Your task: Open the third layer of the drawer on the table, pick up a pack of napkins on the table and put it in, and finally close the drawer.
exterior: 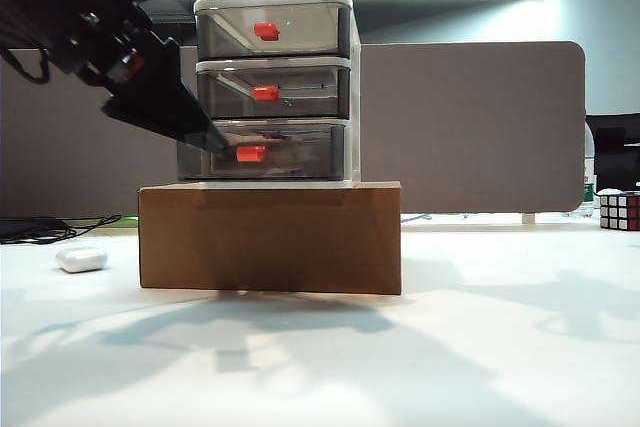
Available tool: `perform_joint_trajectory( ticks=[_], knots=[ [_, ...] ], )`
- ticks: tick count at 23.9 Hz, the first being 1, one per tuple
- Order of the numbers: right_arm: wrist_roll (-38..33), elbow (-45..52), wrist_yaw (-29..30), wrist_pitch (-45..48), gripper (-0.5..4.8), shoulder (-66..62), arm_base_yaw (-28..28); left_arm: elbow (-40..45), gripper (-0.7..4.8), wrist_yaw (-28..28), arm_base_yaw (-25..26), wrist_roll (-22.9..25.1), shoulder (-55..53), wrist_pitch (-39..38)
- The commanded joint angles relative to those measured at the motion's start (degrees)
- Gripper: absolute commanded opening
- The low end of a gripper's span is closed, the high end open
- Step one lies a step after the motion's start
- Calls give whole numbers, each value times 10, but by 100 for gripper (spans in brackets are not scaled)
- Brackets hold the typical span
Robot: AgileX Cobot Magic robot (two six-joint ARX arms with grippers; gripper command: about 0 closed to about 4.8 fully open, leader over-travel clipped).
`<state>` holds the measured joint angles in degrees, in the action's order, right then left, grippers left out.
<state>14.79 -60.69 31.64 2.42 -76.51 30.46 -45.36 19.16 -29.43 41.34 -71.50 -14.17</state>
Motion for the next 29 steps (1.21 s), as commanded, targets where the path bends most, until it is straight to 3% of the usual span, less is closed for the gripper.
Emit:
perform_joint_trajectory(
  ticks=[1, 8, 18, 23, 25, 29],
  knots=[
    [3, -3, 0, 4, -8, 2, 0, 0, -6, -14, 0, 0, -19, 56],
    [3, -3, 0, 3, -8, 2, 0, 0, -6, -46, 0, -15, -33, 134],
    [3, -3, 0, 2, -8, 3, 0, 0, -6, -29, 0, -27, -25, 107],
    [24, -2, -10, -56, -8, 41, 0, 4, -6, 5, 0, -37, 77, -28],
    [43, 4, -52, -104, -8, 79, 0, 27, -6, -1, 0, -48, 158, -49],
    [20, 76, -80, -137, -9, 191, -9, 106, -6, -63, 0, -149, 339, -25]
  ],
)
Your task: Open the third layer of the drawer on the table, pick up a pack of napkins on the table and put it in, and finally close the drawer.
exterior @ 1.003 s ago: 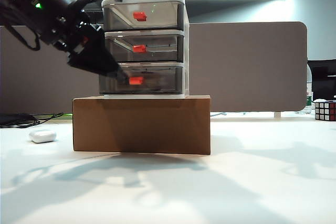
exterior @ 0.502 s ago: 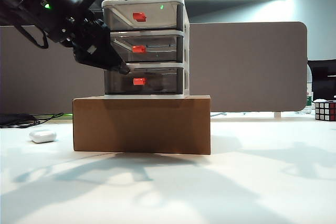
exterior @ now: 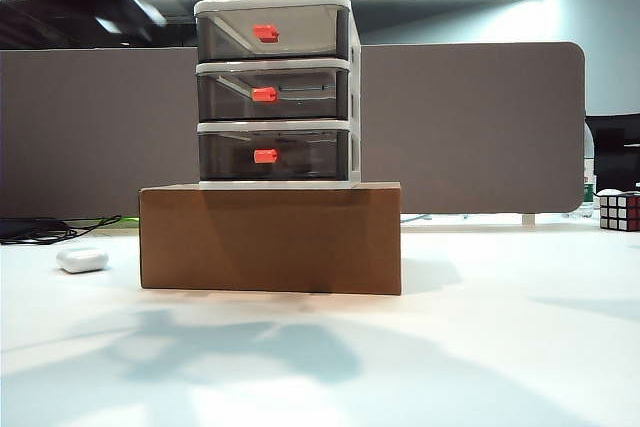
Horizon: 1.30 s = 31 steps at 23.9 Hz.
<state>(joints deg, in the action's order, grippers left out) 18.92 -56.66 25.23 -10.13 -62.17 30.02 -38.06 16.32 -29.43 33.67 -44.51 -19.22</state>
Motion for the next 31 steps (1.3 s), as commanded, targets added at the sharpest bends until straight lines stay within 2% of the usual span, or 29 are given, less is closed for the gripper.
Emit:
perform_joint_trajectory(
  ticks=[1, 5, 7, 9, 10, 12, 14, 18, 21, 28, 31],
  knots=[
    [-38, 71, -37, -11, -9, 90, -5, 71, -6, -59, 0, -123, 138, 47],
    [-118, 195, -96, 10, -9, 226, -5, 181, -6, -130, -1, -238, 323, 90],
    [-158, 250, -131, 17, -8, 290, -5, 236, -6, -162, -1, -272, 422, 90],
    [-179, 283, -166, 18, -9, 332, -5, 259, -6, -166, -1, -296, 445, 109],
    [-192, 310, -204, 17, -9, 364, -5, 269, -6, -178, -3, -316, 435, 123],
    [-223, 341, -241, 12, -9, 406, 5, 290, -6, -197, -5, -322, 434, 155],
    [-224, 372, -283, 9, -9, 445, 11, 309, -6, -219, -5, -324, 436, 171],
    [-233, 435, -282, 15, -8, 500, 10, 351, -6, -225, -5, -329, 442, 225],
    [-241, 466, -259, 16, -8, 523, 10, 377, -6, -225, -5, -337, 444, 272],
    [-253, 549, -266, 72, -8, 579, 9, 377, -6, -224, -4, -331, 444, 275],
    [-264, 566, -266, 68, -8, 599, 9, 377, -6, -219, -4, -328, 444, 280]
  ],
)
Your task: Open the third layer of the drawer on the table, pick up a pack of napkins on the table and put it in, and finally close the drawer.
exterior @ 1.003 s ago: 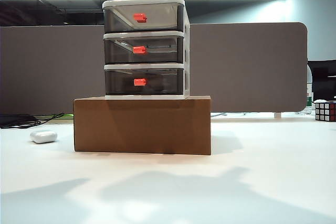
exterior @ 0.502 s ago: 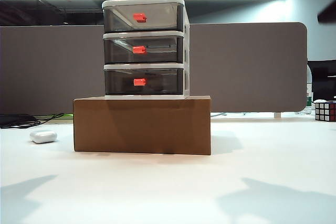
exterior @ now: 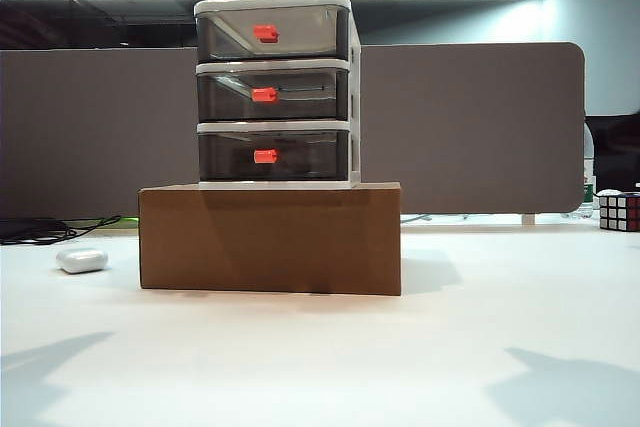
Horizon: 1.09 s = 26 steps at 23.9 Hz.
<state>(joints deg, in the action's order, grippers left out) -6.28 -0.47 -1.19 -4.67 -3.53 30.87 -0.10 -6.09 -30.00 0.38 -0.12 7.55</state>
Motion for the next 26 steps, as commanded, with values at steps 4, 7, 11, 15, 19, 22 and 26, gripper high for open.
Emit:
perform_joint_trajectory(
  ticks=[4, 7, 11, 15, 19, 22, 26],
  knots=[
    [22, 4, -2, -22, -6, 18, -39, -3, -6, 22, 2, 32, 0, 13],
    [46, 4, 64, -21, -6, 19, -127, -3, -6, 20, 15, 41, 0, 5],
    [44, 4, 157, -4, -6, 19, -276, -3, -6, 53, 116, 41, 0, -5],
    [34, 4, 193, 18, -6, 20, -345, -3, -6, 136, 273, 41, 0, -7],
    [33, 4, 191, 30, -6, 20, -339, -3, -6, 192, 382, 17, 0, 2],
    [33, 4, 191, 31, -6, 20, -339, -3, -6, 197, 392, 11, 0, -1],
    [32, 4, 195, 32, -6, 20, -339, -3, -5, 221, 392, 2, 0, -13]
  ],
)
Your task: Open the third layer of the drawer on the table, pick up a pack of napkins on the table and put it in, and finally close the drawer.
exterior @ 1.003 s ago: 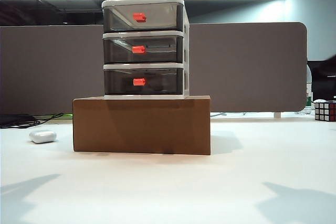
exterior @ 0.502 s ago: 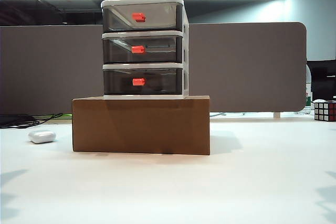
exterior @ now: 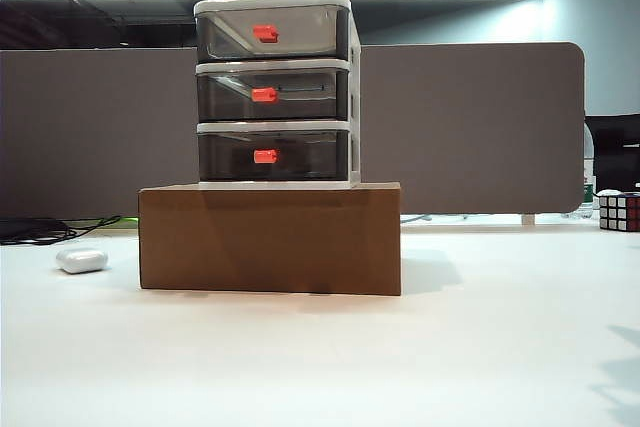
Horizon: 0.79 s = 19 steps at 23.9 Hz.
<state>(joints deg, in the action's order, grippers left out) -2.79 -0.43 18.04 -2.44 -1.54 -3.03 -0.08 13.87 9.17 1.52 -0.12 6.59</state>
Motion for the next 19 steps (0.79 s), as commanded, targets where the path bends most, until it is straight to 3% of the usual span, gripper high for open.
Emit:
perform_joint_trajectory(
  ticks=[1, 19],
  knots=[
    [-3, 4, 4, 9, -6, 0, 0, -3, -6, 20, 0, -9, 0, -6],
    [-2, 4, 1, 9, -6, 0, -1, -3, -6, 18, 0, -9, 0, -10]
  ],
)
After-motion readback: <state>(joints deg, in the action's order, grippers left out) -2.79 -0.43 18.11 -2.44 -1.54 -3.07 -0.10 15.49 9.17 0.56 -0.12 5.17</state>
